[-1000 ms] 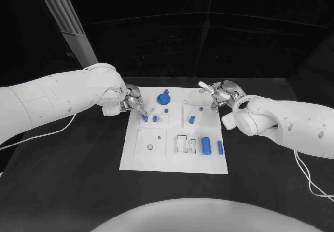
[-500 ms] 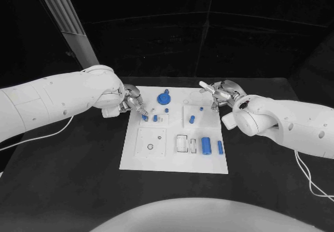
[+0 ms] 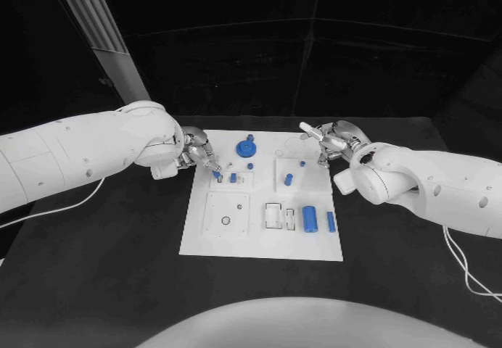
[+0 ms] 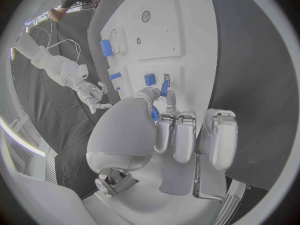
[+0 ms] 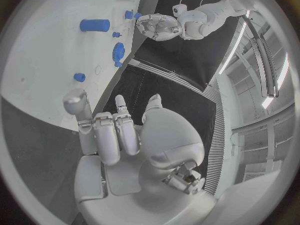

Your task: Assemble the parts on the task board

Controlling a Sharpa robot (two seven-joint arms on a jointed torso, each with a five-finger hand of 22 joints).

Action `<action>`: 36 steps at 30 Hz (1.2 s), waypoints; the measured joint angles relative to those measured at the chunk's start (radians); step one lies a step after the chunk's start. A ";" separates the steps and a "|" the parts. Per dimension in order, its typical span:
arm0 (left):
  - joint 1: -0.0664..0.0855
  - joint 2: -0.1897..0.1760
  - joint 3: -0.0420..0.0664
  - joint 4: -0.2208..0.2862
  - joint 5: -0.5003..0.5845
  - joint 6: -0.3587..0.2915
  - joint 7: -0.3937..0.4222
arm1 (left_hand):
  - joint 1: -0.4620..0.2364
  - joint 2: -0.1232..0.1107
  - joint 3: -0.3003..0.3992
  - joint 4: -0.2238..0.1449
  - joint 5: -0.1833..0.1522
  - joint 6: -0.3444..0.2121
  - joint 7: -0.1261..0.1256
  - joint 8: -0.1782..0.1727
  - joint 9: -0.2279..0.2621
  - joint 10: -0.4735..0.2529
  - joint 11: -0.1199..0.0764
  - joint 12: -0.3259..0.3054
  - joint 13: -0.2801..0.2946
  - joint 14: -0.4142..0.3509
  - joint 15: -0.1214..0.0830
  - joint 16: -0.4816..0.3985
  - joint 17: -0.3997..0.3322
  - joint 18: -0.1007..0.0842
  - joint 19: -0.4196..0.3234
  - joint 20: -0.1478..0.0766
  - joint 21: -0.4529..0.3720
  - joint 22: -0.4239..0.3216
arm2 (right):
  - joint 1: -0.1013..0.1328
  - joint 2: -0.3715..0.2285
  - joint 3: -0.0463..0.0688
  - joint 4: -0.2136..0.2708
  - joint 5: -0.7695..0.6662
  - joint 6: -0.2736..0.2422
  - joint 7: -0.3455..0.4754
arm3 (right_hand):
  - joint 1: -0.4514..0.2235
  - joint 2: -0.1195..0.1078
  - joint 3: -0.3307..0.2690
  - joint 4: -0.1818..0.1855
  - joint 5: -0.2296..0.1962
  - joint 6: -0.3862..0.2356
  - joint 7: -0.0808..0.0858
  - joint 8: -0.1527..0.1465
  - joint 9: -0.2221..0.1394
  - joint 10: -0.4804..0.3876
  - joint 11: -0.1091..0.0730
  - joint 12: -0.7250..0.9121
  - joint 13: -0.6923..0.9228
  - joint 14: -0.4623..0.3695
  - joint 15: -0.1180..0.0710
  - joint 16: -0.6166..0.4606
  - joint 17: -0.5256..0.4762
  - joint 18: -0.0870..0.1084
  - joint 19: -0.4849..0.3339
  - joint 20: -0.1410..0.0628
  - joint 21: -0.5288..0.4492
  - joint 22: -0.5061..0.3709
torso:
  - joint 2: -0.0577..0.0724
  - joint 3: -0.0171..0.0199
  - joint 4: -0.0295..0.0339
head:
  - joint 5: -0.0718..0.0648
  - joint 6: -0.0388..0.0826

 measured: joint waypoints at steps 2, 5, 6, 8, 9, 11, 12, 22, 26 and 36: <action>0.000 -0.005 0.000 0.008 0.000 -0.011 0.001 | 0.001 0.001 0.000 0.000 0.000 0.000 0.000 0.000 0.000 0.000 0.000 0.000 0.000 0.000 0.000 0.000 0.000 0.000 0.000 0.000 0.000 0.000 | 0.000 0.000 0.000 0.000 0.000 0.000 0.000 | 0.000 0.000 0.000 0.000 0.000 0.000 0.000 0.000 0.000 0.000 0.000 0.000 0.000 0.000 0.000 0.000 0.000 0.000 0.000 0.000 0.000 0.000 | 0.000 0.0000 0.0001 | 0.000 0.000; 0.000 -0.014 0.000 0.021 0.000 -0.027 0.003 | 0.003 0.003 0.000 0.000 -0.001 0.000 0.000 0.000 0.000 0.000 0.000 0.000 0.000 0.000 0.000 0.000 0.000 0.000 0.000 0.000 0.000 0.000 | 0.000 -0.001 0.000 0.000 0.000 0.000 0.000 | 0.000 0.000 0.000 0.000 0.000 0.000 0.000 0.000 0.000 0.000 0.000 0.000 0.000 0.000 0.000 0.000 0.000 0.000 0.000 0.000 0.000 0.000 | 0.000 0.0000 0.0002 | 0.001 0.001; 0.000 -0.017 0.000 0.027 0.001 -0.035 0.004 | 0.003 0.003 0.001 0.001 -0.001 0.000 0.000 0.000 0.000 0.000 0.000 0.000 0.000 0.000 0.000 0.000 0.000 0.000 0.000 0.000 0.000 0.000 | 0.000 -0.001 0.000 0.000 0.000 0.000 0.000 | 0.000 0.000 0.000 0.000 0.000 0.000 0.000 0.000 0.000 0.000 0.000 0.000 0.000 0.000 0.000 0.000 0.000 0.000 0.000 0.000 0.000 0.000 | 0.000 0.0000 0.0002 | 0.002 0.001; 0.000 -0.023 0.000 0.036 0.001 -0.049 0.005 | 0.004 0.004 0.003 0.003 -0.004 0.000 0.000 0.000 0.000 0.000 0.000 0.000 0.000 0.000 0.000 0.000 0.000 0.000 0.000 0.000 0.000 0.000 | 0.000 -0.001 0.000 0.000 0.000 0.000 0.000 | 0.000 0.000 0.000 0.000 0.000 0.000 0.000 0.000 0.000 0.000 0.000 0.000 0.000 0.000 0.000 0.000 0.000 0.000 0.000 0.000 0.000 0.000 | 0.000 -0.0001 0.0002 | 0.003 0.001; 0.000 -0.026 0.000 0.042 0.001 -0.059 0.005 | 0.004 0.004 0.003 0.003 -0.004 0.000 0.000 0.000 0.000 0.000 0.000 0.000 0.000 0.000 0.000 0.000 0.000 0.000 0.000 0.000 0.000 0.000 | 0.000 -0.001 0.000 0.000 0.000 -0.001 0.000 | 0.000 0.000 0.000 0.000 0.000 0.000 0.000 0.000 0.000 0.000 0.000 0.000 0.000 0.000 0.000 0.000 0.000 0.000 0.000 0.000 0.000 0.000 | 0.000 -0.0001 0.0003 | 0.003 0.000; -0.001 -0.032 0.000 0.053 0.001 -0.074 0.005 | 0.005 0.005 0.003 0.003 -0.004 0.000 0.000 -0.001 0.000 0.000 0.000 0.000 0.000 0.000 0.000 0.000 0.000 0.000 0.000 0.000 0.000 0.000 | 0.000 -0.001 0.000 0.000 0.000 -0.001 0.000 | 0.000 0.000 0.000 0.000 0.000 0.000 0.000 0.000 0.000 0.000 0.000 0.000 0.000 0.000 0.000 0.000 0.000 0.000 0.000 0.000 0.000 0.000 | 0.000 -0.0002 0.0003 | 0.004 -0.001; -0.001 -0.035 0.000 0.058 0.001 -0.082 0.004 | 0.005 0.005 0.003 0.003 -0.004 0.000 0.000 -0.001 0.000 0.000 0.000 0.000 0.000 0.000 0.000 0.000 0.000 0.000 0.000 0.000 0.000 0.000 | 0.000 -0.001 0.000 0.000 0.000 -0.001 0.000 | 0.000 0.000 0.000 0.000 0.000 0.000 0.000 0.000 0.000 0.000 0.000 0.000 0.000 0.000 0.000 0.000 0.000 0.000 0.000 0.000 0.000 0.000 | 0.000 -0.0002 0.0004 | 0.004 -0.001; -0.006 -0.059 0.000 0.101 0.001 -0.160 -0.016 | 0.004 0.011 0.006 0.008 -0.004 0.000 0.000 0.003 0.003 0.000 0.000 0.000 0.000 0.000 0.000 0.000 0.000 0.000 0.000 0.000 0.000 0.000 | 0.000 -0.001 0.000 0.000 0.000 -0.001 0.001 | 0.000 0.000 0.000 0.000 0.000 0.000 0.000 0.000 0.000 0.000 0.000 0.000 0.000 0.000 0.000 0.000 0.000 0.000 0.000 0.000 0.000 0.000 | 0.000 -0.0003 0.0008 | 0.007 -0.003; -0.008 -0.065 0.000 0.120 0.002 -0.191 -0.024 | 0.004 0.011 0.005 0.009 -0.004 0.000 0.000 0.003 0.003 0.000 0.000 0.000 0.000 0.000 0.000 0.000 0.000 0.000 0.000 0.000 0.000 0.000 | 0.000 -0.001 0.000 0.000 0.000 -0.001 0.001 | 0.000 0.000 0.000 0.000 0.000 0.000 0.000 0.000 0.000 0.000 0.000 0.000 0.000 0.000 0.000 0.000 0.000 0.000 0.000 0.000 0.000 0.000 | 0.000 -0.0004 0.0008 | 0.009 -0.005; -0.016 -0.075 -0.001 0.135 0.002 -0.237 -0.041 | -0.001 0.015 0.005 0.017 -0.005 -0.001 0.001 0.003 0.006 0.000 0.000 0.000 0.000 0.000 0.000 0.000 0.000 0.000 0.000 0.000 0.000 0.000 | 0.000 -0.002 0.000 0.000 0.000 -0.001 0.001 | 0.004 0.004 0.000 0.000 0.004 0.000 0.000 0.000 -0.001 0.000 0.000 0.000 0.000 0.000 0.000 0.000 0.000 0.000 0.000 0.000 0.000 0.000 | 0.000 -0.0004 0.0008 | 0.010 -0.006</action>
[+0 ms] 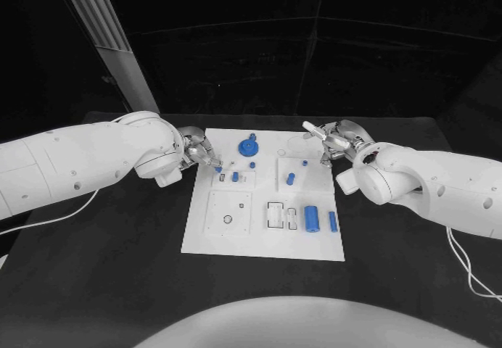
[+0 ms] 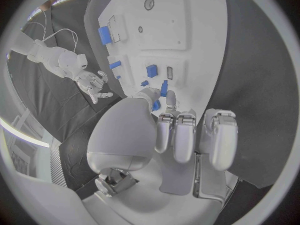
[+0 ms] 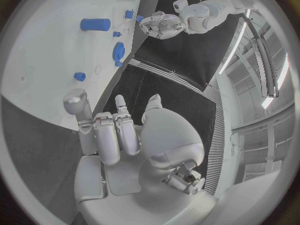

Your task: Assemble the parts on the task board

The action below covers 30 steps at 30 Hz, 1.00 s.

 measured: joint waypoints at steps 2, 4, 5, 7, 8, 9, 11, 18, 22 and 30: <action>-0.003 -0.001 0.000 0.001 0.000 -0.005 -0.002 | 0.000 0.000 0.000 0.000 0.000 0.000 0.000 0.000 0.000 0.000 0.000 0.000 0.000 0.000 0.000 0.000 0.000 0.000 0.000 0.000 0.000 0.000 | 0.000 0.000 0.000 0.000 0.000 0.000 0.000 | 0.000 0.000 0.000 0.000 0.000 0.000 0.000 0.000 0.000 0.000 0.000 0.000 0.000 0.000 0.000 0.000 0.000 0.000 0.000 0.000 0.000 0.000 | 0.000 0.0001 0.0001 | 0.001 0.000; -0.005 -0.003 0.000 0.002 0.000 -0.008 -0.003 | 0.000 0.000 0.000 0.000 0.000 0.000 0.000 0.000 0.000 0.000 0.000 0.000 0.000 0.000 0.000 0.000 0.000 0.000 0.000 0.000 0.000 0.000 | 0.000 0.000 0.000 0.000 0.000 0.000 0.000 | 0.000 0.000 0.000 0.000 0.000 0.000 0.000 0.000 0.000 0.000 0.000 0.000 0.000 0.000 0.000 0.000 0.000 0.000 0.000 0.000 0.000 0.000 | 0.000 0.0002 0.0000 | 0.002 0.000; -0.005 -0.003 0.000 0.002 0.000 -0.009 -0.004 | 0.000 0.000 0.000 0.000 0.000 -0.002 0.002 0.000 0.000 0.000 0.000 0.000 0.000 0.000 0.000 0.000 0.000 0.000 0.000 0.000 0.000 0.000 | 0.000 0.000 0.000 0.000 0.000 0.000 0.000 | 0.000 0.000 0.000 0.000 0.000 0.000 0.000 0.000 0.000 0.000 0.000 0.000 0.000 0.000 0.000 0.000 0.000 0.000 0.000 0.000 0.000 0.000 | 0.000 0.0002 0.0000 | 0.002 0.000; -0.006 -0.005 0.000 0.004 0.000 -0.011 -0.005 | 0.000 0.000 0.000 0.000 -0.003 -0.002 0.002 0.000 0.000 0.000 0.000 0.000 0.000 0.000 0.000 0.000 0.000 0.000 0.000 0.000 0.000 0.000 | 0.000 0.000 0.000 0.000 0.000 -0.001 0.000 | 0.000 0.000 0.000 0.000 0.000 0.000 0.000 0.000 0.000 0.000 0.000 0.000 0.000 0.000 0.000 0.000 0.000 0.000 0.000 0.000 0.000 0.000 | 0.000 0.0003 0.0000 | 0.002 0.000; -0.006 -0.005 0.000 0.005 0.000 -0.012 -0.006 | 0.000 0.000 0.000 0.000 -0.003 -0.002 0.002 0.000 0.000 0.000 0.000 0.000 0.000 0.000 0.000 0.000 0.000 0.000 0.000 0.000 0.000 0.000 | 0.000 0.000 0.000 0.000 0.000 -0.001 0.000 | 0.000 0.000 0.000 0.000 0.000 0.000 0.000 0.000 0.000 0.000 0.000 0.000 0.000 0.000 0.000 0.000 0.000 0.000 0.000 0.000 0.000 0.000 | 0.000 0.0002 0.0000 | 0.002 0.000; -0.007 -0.005 0.000 0.006 0.000 -0.012 -0.006 | 0.000 0.000 0.000 0.000 -0.003 -0.002 0.002 0.000 0.000 0.000 0.000 0.000 0.000 0.000 0.000 0.000 0.000 0.000 0.000 0.000 0.000 0.000 | 0.000 0.000 0.000 0.000 0.000 -0.001 0.000 | 0.000 0.000 0.000 0.000 0.000 0.000 0.000 0.000 0.000 0.000 0.000 0.000 0.000 0.000 0.000 0.000 0.000 0.000 0.000 0.000 0.000 0.000 | 0.000 0.0003 0.0000 | 0.002 0.001; -0.008 -0.005 0.000 0.007 0.001 -0.013 -0.007 | 0.000 0.000 0.000 0.000 -0.003 -0.002 0.002 0.000 0.000 0.000 0.000 0.000 0.000 0.000 0.000 0.000 0.000 0.000 0.000 0.000 0.000 0.000 | 0.000 0.000 0.000 0.000 0.000 -0.001 0.000 | 0.000 0.000 0.000 0.000 0.000 0.000 0.000 0.000 0.000 0.000 0.000 0.000 0.000 0.000 0.000 0.000 0.000 0.000 0.000 0.000 0.000 0.000 | 0.000 0.0003 0.0000 | 0.001 0.001; -0.010 -0.005 0.000 0.009 0.001 -0.013 -0.010 | -0.001 -0.001 0.003 0.003 -0.003 -0.003 0.003 -0.002 0.000 0.000 0.000 0.000 0.000 0.000 0.000 0.000 0.000 0.000 0.000 0.000 0.000 0.000 | 0.000 -0.001 0.000 0.000 0.000 -0.002 0.001 | 0.000 0.000 0.000 0.000 0.000 0.000 0.000 0.000 0.000 0.000 0.000 0.000 0.000 0.000 0.000 0.000 0.000 0.000 0.000 0.000 0.000 0.000 | 0.000 0.0004 -0.0007 | 0.001 0.001; -0.010 -0.004 0.000 0.008 0.001 -0.012 -0.014 | -0.001 -0.001 0.001 0.004 -0.003 -0.007 0.003 0.002 0.000 0.000 0.000 0.000 0.000 0.000 0.000 0.000 0.000 0.000 0.000 0.000 0.000 0.000 | 0.000 -0.001 0.000 0.000 0.000 -0.003 0.001 | 0.000 0.000 0.000 0.000 0.000 0.000 0.000 0.000 0.000 0.000 0.000 0.000 0.000 0.000 0.000 0.000 0.000 0.000 0.000 0.000 0.000 0.000 | 0.000 0.0004 -0.0008 | 0.001 0.000; -0.011 -0.002 0.000 0.008 0.001 -0.006 -0.019 | -0.001 -0.001 0.001 0.004 -0.003 -0.011 0.003 0.002 0.000 0.000 0.000 0.000 0.000 0.000 0.000 0.000 0.000 0.000 0.000 0.000 0.000 0.000 | 0.000 -0.001 0.000 0.001 0.000 -0.003 0.001 | 0.000 0.000 0.000 0.000 0.000 0.000 0.000 0.000 0.000 0.000 0.000 0.000 0.000 0.000 0.000 0.000 0.000 0.000 0.000 0.000 0.000 0.000 | 0.000 0.0004 -0.0013 | 0.000 -0.003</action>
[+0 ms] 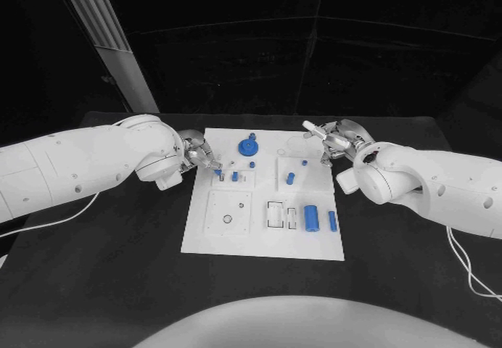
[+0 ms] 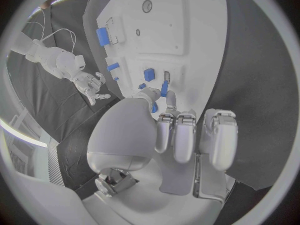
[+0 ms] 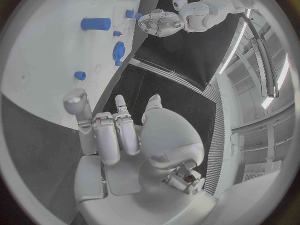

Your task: Assemble the parts on the task board

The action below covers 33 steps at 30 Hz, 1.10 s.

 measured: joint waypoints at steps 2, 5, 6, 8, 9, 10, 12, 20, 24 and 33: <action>0.000 0.001 0.000 0.000 0.000 0.002 -0.001 | 0.000 0.000 0.000 0.000 0.000 0.000 0.000 0.000 0.000 0.000 0.000 0.000 0.000 0.000 0.000 0.000 0.000 0.000 0.000 0.000 0.000 0.000 | 0.000 0.000 0.000 0.000 0.000 0.000 0.000 | 0.000 0.000 0.000 0.000 0.000 0.000 0.000 0.000 0.000 0.000 0.000 0.000 0.000 0.000 0.000 0.000 0.000 0.000 0.000 0.000 0.000 0.000 | 0.000 0.0000 0.0000 | 0.000 -0.001; -0.001 0.003 0.000 0.000 0.000 0.006 -0.003 | -0.004 0.003 0.003 0.003 0.000 0.000 0.000 0.000 -0.001 0.000 0.000 0.000 0.000 0.000 0.000 0.000 0.000 0.000 0.000 0.000 0.000 0.000 | 0.000 0.000 0.000 0.000 0.000 0.000 0.000 | 0.000 0.000 0.000 0.000 0.000 0.000 0.000 0.000 0.000 0.000 0.000 0.000 0.000 0.000 0.000 0.000 0.000 0.000 0.000 0.000 0.000 0.000 | 0.000 0.0000 0.0000 | 0.000 -0.002; -0.001 0.004 0.000 0.000 0.000 0.007 -0.003 | -0.004 0.003 0.003 0.003 0.000 0.000 0.000 0.000 -0.001 0.000 0.000 0.000 0.000 0.000 0.000 0.000 0.000 0.000 0.000 0.000 0.000 0.000 | 0.000 0.000 0.000 0.000 0.000 0.000 0.000 | 0.000 0.000 0.000 0.000 0.000 0.000 0.000 0.000 0.000 0.000 0.000 0.000 0.000 0.000 0.000 0.000 0.000 0.000 0.000 0.000 0.000 0.000 | 0.000 0.0000 0.0000 | 0.000 -0.002; -0.001 0.005 0.000 -0.001 0.000 0.010 -0.004 | -0.004 0.004 0.002 0.003 0.000 0.000 0.000 0.000 0.000 0.000 0.000 0.000 0.000 0.000 0.000 0.000 0.000 0.000 0.000 0.000 0.000 0.000 | 0.000 0.000 0.000 0.000 0.000 0.000 0.000 | 0.000 0.000 0.000 0.000 0.000 0.000 0.000 0.000 0.000 0.000 0.000 0.000 0.000 0.000 0.000 0.000 0.000 0.000 0.000 0.000 0.000 0.000 | 0.000 0.0000 0.0000 | 0.000 -0.002; -0.002 0.006 0.000 -0.001 0.000 0.011 -0.004 | -0.004 0.004 0.002 0.004 0.000 0.000 0.000 0.000 0.000 0.000 0.000 0.000 0.000 0.000 0.000 0.000 0.000 0.000 0.000 0.000 0.000 0.000 | 0.000 0.000 0.000 0.000 0.000 0.000 0.000 | 0.000 0.000 0.000 0.000 0.000 0.000 0.000 0.000 0.000 0.000 0.000 0.000 0.000 0.000 0.000 0.000 0.000 0.000 0.000 0.000 0.000 0.000 | 0.000 0.0001 0.0000 | 0.000 -0.002; -0.002 0.006 0.000 -0.002 0.000 0.012 -0.004 | -0.004 0.004 0.002 0.004 0.000 0.000 0.000 0.000 0.000 0.000 0.000 0.000 0.000 0.000 0.000 0.000 0.000 0.000 0.000 0.000 0.000 0.000 | 0.000 0.000 0.000 0.000 0.000 0.000 0.000 | 0.000 0.000 0.000 0.000 0.000 0.000 0.000 0.000 0.000 0.000 0.000 0.000 0.000 0.000 0.000 0.000 0.000 0.000 0.000 0.000 0.000 0.000 | 0.000 0.0001 0.0000 | 0.000 -0.002; -0.002 0.007 0.000 -0.003 0.000 0.015 -0.005 | -0.004 0.004 0.002 0.004 0.000 0.000 0.000 0.000 0.000 0.000 0.000 0.000 0.000 0.000 0.000 0.000 0.000 0.000 0.000 0.000 0.000 0.000 | 0.000 0.000 0.000 0.000 0.000 0.000 0.000 | 0.000 0.000 0.000 0.000 0.000 0.000 0.000 0.000 0.000 0.000 0.000 0.000 0.000 0.000 0.000 0.000 0.000 0.000 0.000 0.000 0.000 0.000 | 0.000 0.0001 0.0000 | -0.001 -0.003; -0.003 0.009 0.000 -0.005 0.000 0.026 -0.006 | 0.000 0.008 0.001 0.004 -0.004 -0.003 0.003 -0.001 0.001 0.000 0.000 0.000 0.000 0.000 0.000 0.000 0.000 0.000 0.000 0.000 0.000 0.000 | 0.000 0.000 0.000 0.001 0.000 -0.001 0.000 | 0.000 0.000 0.000 0.000 0.000 0.000 0.000 0.000 0.000 0.000 0.000 0.000 0.000 0.000 0.000 0.000 0.000 0.000 0.000 0.000 0.000 0.000 | 0.000 0.0001 0.0000 | -0.002 -0.004; -0.003 0.010 0.000 -0.006 0.000 0.032 -0.007 | 0.000 0.008 0.001 0.004 -0.004 -0.004 0.004 -0.001 0.001 0.000 0.000 0.000 0.000 0.000 0.000 0.000 0.000 0.000 0.000 0.000 0.000 0.000 | 0.000 0.000 0.000 0.001 0.000 -0.001 0.000 | 0.000 0.000 -0.003 -0.003 0.000 0.000 0.000 0.004 0.000 0.000 0.000 0.000 0.000 0.000 0.000 0.000 0.000 0.000 0.000 0.000 -0.004 0.000 | 0.000 0.0002 0.0000 | -0.002 -0.004; -0.005 0.018 0.000 -0.011 0.000 0.043 -0.010 | 0.000 0.008 0.001 0.010 -0.005 -0.005 0.005 -0.001 0.001 0.000 0.000 0.000 0.000 0.000 0.000 0.000 0.000 0.000 0.000 0.000 0.000 0.000 | 0.000 0.000 0.000 0.001 0.000 -0.001 0.000 | 0.000 0.000 -0.003 -0.003 0.000 0.000 0.000 0.004 0.000 0.000 0.000 0.000 0.000 0.000 0.000 0.000 0.000 0.000 0.000 0.000 -0.004 0.000 | 0.000 0.0000 0.0000 | -0.002 -0.003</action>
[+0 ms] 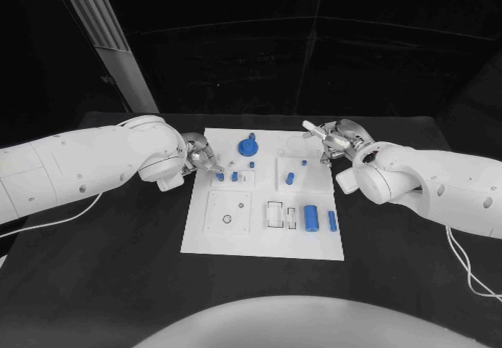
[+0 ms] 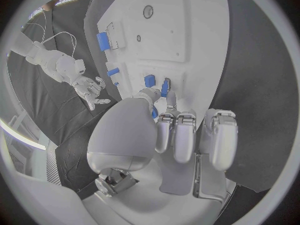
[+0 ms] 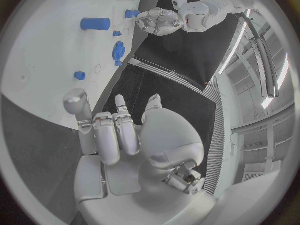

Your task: Assemble the parts on the task board

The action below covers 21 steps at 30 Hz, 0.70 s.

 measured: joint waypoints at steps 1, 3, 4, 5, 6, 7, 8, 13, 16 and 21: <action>0.000 0.001 0.000 0.000 0.000 0.001 0.000 | 0.000 0.000 0.000 0.000 0.000 0.000 0.000 0.000 0.000 0.000 0.000 0.000 0.000 0.000 0.000 0.000 0.000 0.000 0.000 0.000 0.000 0.000 | 0.000 0.000 0.000 0.000 0.000 0.000 0.000 | 0.000 0.000 0.000 0.000 0.000 0.000 0.000 0.000 0.000 0.000 0.000 0.000 0.000 0.000 0.000 0.000 0.000 0.000 0.000 0.000 0.000 0.000 | 0.000 -0.0001 0.0000 | 0.000 0.000; -0.001 0.002 0.000 -0.001 0.000 0.002 -0.001 | 0.000 0.000 -0.001 0.001 0.000 0.000 0.000 0.000 0.000 0.000 0.000 0.000 0.000 0.000 0.000 0.000 0.000 0.000 0.000 0.000 0.000 0.000 | 0.000 0.000 0.000 0.000 0.000 0.000 0.000 | 0.000 0.000 0.000 0.000 0.000 0.000 0.000 0.000 0.000 0.000 0.000 0.000 0.000 0.000 0.000 0.000 0.000 0.000 0.000 0.000 0.000 0.000 | 0.000 -0.0001 0.0000 | 0.001 0.000; -0.001 0.003 0.000 -0.002 0.000 0.003 -0.001 | 0.000 0.000 -0.001 0.001 0.000 0.000 0.000 0.000 0.000 0.000 0.000 0.000 0.000 0.000 0.000 0.000 0.000 0.000 0.000 0.000 0.000 0.000 | 0.000 0.000 0.000 0.000 0.000 0.000 0.000 | 0.000 0.000 0.000 0.000 0.000 0.000 0.000 0.000 0.000 0.000 0.000 0.000 0.000 0.000 0.000 0.000 0.000 0.000 0.000 0.000 0.000 0.000 | 0.000 -0.0002 0.0000 | 0.001 0.000; -0.001 0.003 0.000 -0.002 0.000 0.003 -0.001 | 0.000 0.000 -0.001 0.001 0.000 0.000 0.000 0.000 0.000 0.000 0.000 0.000 0.000 0.000 0.000 0.000 0.000 0.000 0.000 0.000 0.000 0.000 | 0.000 0.000 0.000 0.000 0.000 0.000 0.000 | 0.000 0.000 0.000 0.000 0.000 0.000 0.000 0.000 0.000 0.000 0.000 0.000 0.000 0.000 0.000 0.000 0.000 0.000 0.000 0.000 0.000 0.000 | 0.000 -0.0002 0.0001 | 0.001 0.000; -0.001 0.003 0.000 -0.002 0.000 0.003 -0.001 | 0.000 0.000 -0.001 0.001 0.000 0.000 0.000 0.000 0.000 0.000 0.000 0.000 0.000 0.000 0.000 0.000 0.000 0.000 0.000 0.000 0.000 0.000 | 0.000 0.000 0.000 0.000 0.000 0.000 0.000 | 0.000 0.000 0.000 0.000 0.000 0.000 0.000 0.000 0.000 0.000 0.000 0.000 0.000 0.000 0.000 0.000 0.000 0.000 0.000 0.000 0.000 0.000 | 0.000 -0.0002 0.0002 | 0.001 0.001; -0.001 0.003 0.000 -0.003 0.000 0.004 -0.002 | 0.000 0.000 -0.001 0.001 0.000 0.000 0.000 -0.001 0.000 0.000 0.000 0.000 0.000 0.000 0.000 0.000 0.000 0.000 0.000 0.000 0.000 0.000 | 0.000 0.000 0.000 0.000 0.000 0.000 0.000 | 0.000 0.000 0.000 0.000 0.000 0.000 0.000 0.000 0.000 0.000 0.000 0.000 0.000 0.000 0.000 0.000 0.000 0.000 0.000 0.000 0.000 0.000 | 0.000 -0.0002 0.0003 | 0.001 0.001; -0.001 0.003 0.000 -0.003 0.000 0.004 -0.002 | 0.000 0.000 -0.001 0.001 0.000 0.000 0.000 -0.001 0.000 0.000 0.000 0.000 0.000 0.000 0.000 0.000 0.000 0.000 0.000 0.000 0.000 0.000 | 0.000 0.000 0.000 0.000 0.000 0.000 0.000 | 0.000 0.000 0.000 0.000 0.000 0.000 0.000 0.000 0.000 0.000 0.000 0.000 0.000 0.000 0.000 0.000 0.000 0.000 0.000 0.000 0.000 0.000 | 0.000 -0.0002 0.0004 | 0.001 0.001; -0.001 0.004 0.000 -0.003 0.000 0.004 -0.003 | 0.000 0.000 -0.001 0.001 -0.003 0.002 -0.002 0.000 0.001 0.000 0.000 0.000 0.000 0.000 0.000 0.000 0.000 0.000 0.000 0.000 0.000 0.000 | 0.000 0.000 0.000 0.000 0.000 0.000 0.000 | 0.000 0.000 0.000 0.000 0.000 0.000 0.000 0.000 0.000 0.000 0.000 0.000 0.000 0.000 0.000 0.000 0.000 0.000 0.000 0.000 0.000 0.000 | 0.000 -0.0002 0.0007 | 0.001 0.000; -0.001 0.004 0.000 -0.004 0.000 0.004 -0.004 | 0.000 0.000 -0.001 0.001 -0.003 0.002 -0.002 0.002 0.001 0.000 0.000 0.000 0.000 0.000 0.000 0.000 0.000 0.000 0.000 0.000 0.000 0.000 | 0.000 0.001 0.000 -0.001 0.000 0.000 0.000 | 0.000 0.000 0.000 0.000 0.000 0.000 0.000 0.000 0.000 0.000 0.000 0.000 0.000 0.000 0.000 0.000 0.000 0.000 0.000 0.000 0.000 0.000 | 0.000 -0.0002 0.0007 | 0.001 0.000; -0.002 0.004 0.000 -0.004 0.000 0.004 -0.006 | 0.000 0.000 -0.002 0.001 -0.003 0.002 -0.002 0.002 0.001 0.000 0.000 0.000 0.000 0.000 0.000 0.000 0.000 0.000 0.000 0.000 0.000 0.000 | 0.000 0.001 0.000 -0.001 0.000 0.000 0.000 | 0.000 0.000 0.000 0.000 0.000 0.000 0.000 0.000 -0.001 0.000 0.000 0.000 0.000 0.000 0.000 0.000 0.000 0.000 0.000 0.000 0.000 0.000 | 0.000 -0.0001 0.0007 | 0.001 0.001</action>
